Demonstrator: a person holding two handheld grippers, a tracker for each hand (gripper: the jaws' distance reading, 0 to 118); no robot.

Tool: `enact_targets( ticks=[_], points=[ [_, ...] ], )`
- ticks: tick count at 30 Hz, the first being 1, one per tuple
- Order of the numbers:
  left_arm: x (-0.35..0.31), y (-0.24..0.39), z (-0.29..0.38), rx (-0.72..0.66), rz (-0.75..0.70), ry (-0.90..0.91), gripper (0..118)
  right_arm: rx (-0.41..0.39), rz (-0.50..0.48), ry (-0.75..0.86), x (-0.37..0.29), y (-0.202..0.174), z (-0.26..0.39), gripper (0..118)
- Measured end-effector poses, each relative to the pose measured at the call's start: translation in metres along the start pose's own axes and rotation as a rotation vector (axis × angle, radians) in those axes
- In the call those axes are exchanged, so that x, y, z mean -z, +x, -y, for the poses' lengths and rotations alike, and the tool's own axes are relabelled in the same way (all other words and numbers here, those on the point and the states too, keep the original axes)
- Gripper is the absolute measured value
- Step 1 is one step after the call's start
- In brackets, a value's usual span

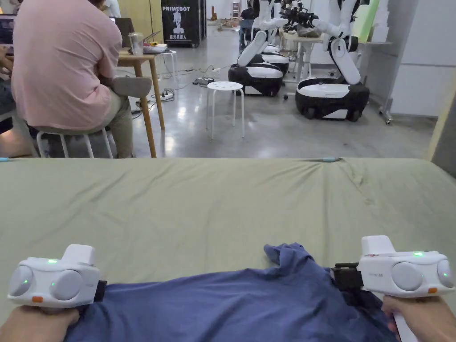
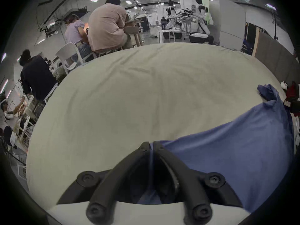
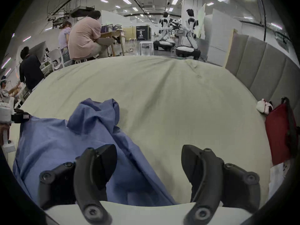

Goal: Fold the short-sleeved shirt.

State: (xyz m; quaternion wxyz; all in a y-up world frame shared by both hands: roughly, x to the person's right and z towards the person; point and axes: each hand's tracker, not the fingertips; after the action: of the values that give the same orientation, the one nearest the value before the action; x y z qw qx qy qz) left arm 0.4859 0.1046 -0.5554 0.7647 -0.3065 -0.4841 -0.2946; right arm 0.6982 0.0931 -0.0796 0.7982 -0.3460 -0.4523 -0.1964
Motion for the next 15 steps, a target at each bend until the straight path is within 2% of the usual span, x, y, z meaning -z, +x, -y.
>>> enact_targets(
  ticks=[3,4,5,7,9,12,15],
  points=[
    [0.003,0.0,-0.002,0.008,-0.004,-0.003,1,-0.009,0.04,-0.02,0.014,-0.001,0.002,85],
    [0.003,0.002,-0.002,0.011,-0.005,-0.004,1,-0.006,0.042,-0.023,0.017,0.002,0.003,80],
    [0.005,0.001,-0.003,0.014,-0.004,-0.005,1,-0.003,0.036,-0.034,0.019,0.005,0.004,69],
    [0.004,0.003,-0.003,0.018,-0.006,-0.005,1,0.012,0.02,-0.061,0.024,0.007,0.005,27],
    [0.007,0.003,-0.003,0.02,-0.002,-0.006,1,0.045,-0.031,-0.052,0.021,0.012,0.009,2],
    [0.007,0.004,-0.001,0.024,-0.006,-0.008,1,0.038,-0.011,-0.027,0.011,0.009,0.011,2],
    [0.003,0.002,0.0,0.02,-0.008,-0.001,1,0.047,-0.031,-0.023,0.002,0.013,0.008,2]
  ],
)
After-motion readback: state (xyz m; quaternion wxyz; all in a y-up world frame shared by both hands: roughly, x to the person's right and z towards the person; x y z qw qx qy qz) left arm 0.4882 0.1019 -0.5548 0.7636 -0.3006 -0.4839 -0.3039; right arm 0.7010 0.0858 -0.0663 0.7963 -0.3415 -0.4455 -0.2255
